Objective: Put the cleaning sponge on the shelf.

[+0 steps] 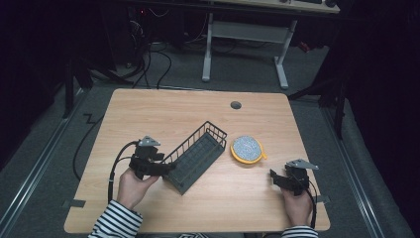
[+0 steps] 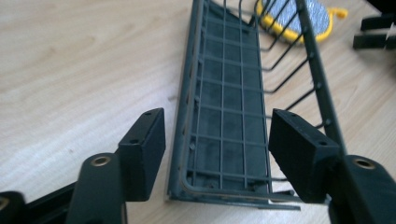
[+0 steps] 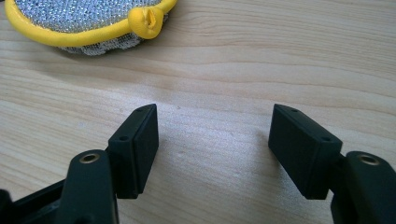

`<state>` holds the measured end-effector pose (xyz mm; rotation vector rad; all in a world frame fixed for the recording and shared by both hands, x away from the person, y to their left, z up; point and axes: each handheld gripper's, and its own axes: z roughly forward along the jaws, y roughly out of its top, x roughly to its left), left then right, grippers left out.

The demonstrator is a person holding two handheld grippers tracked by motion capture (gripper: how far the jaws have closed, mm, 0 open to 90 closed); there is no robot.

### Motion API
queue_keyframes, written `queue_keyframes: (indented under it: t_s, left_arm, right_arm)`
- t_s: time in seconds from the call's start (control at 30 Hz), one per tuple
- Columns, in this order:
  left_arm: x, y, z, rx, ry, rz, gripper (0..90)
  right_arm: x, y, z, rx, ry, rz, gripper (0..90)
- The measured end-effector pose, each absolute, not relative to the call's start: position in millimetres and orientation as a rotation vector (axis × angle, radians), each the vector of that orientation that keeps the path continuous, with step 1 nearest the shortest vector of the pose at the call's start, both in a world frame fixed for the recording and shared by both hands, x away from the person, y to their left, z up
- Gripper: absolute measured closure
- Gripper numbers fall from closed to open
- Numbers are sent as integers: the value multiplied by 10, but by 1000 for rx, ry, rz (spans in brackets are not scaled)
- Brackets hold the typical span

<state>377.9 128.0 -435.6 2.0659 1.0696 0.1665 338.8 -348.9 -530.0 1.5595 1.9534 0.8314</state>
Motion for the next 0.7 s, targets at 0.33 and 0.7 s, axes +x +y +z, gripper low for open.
queue_keyframes:
  t_s: [0.33, 0.7]
  left_arm:
    - [3779, 1525, -4274, 1984, 1116, 209, 356]
    - [3769, 1807, -4334, 1915, 1197, 302, 380]
  right_arm:
    - [3387, -3489, -5300, 1559, 1953, 830, 332]
    - [3387, -3488, -5300, 1558, 1954, 828, 332]
